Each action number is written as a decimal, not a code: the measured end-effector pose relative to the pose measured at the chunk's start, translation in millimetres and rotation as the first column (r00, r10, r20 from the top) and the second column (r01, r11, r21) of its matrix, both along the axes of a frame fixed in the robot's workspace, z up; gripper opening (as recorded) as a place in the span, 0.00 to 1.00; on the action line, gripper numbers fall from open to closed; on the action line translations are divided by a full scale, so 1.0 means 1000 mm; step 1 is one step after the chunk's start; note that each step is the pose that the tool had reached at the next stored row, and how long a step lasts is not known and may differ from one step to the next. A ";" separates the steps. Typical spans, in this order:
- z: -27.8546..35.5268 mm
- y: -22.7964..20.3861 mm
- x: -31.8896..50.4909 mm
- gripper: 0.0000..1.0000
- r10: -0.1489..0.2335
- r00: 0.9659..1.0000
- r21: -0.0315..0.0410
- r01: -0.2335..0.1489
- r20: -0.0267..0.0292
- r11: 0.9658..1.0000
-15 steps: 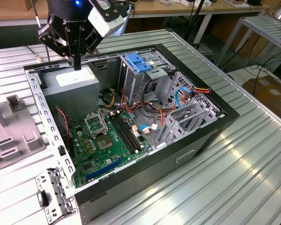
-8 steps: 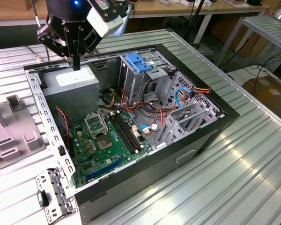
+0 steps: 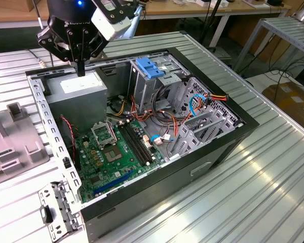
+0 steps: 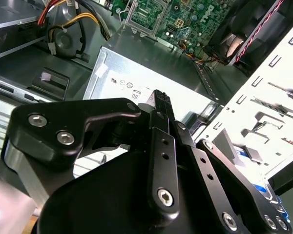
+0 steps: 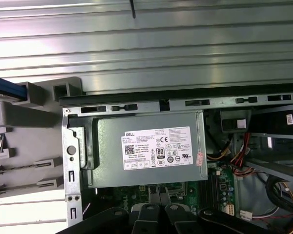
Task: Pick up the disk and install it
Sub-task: 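Reach for the disk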
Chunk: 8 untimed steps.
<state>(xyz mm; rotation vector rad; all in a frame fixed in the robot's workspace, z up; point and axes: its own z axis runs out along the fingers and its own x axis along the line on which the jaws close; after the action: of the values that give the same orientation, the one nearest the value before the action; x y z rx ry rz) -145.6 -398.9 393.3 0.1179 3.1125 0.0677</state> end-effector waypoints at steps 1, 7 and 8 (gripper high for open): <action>0.0000 0.0000 -0.0004 0.11 0.000 1.000 0.000 0.000 0.000 1.000; 0.0000 0.0000 -0.0032 0.11 0.000 1.000 0.000 0.000 0.000 1.000; 0.0000 0.0000 -0.0037 0.11 0.000 1.000 0.000 0.000 0.000 1.000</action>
<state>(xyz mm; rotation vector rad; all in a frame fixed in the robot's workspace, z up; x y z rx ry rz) -149.3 -398.9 393.3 0.1180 3.1125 0.0676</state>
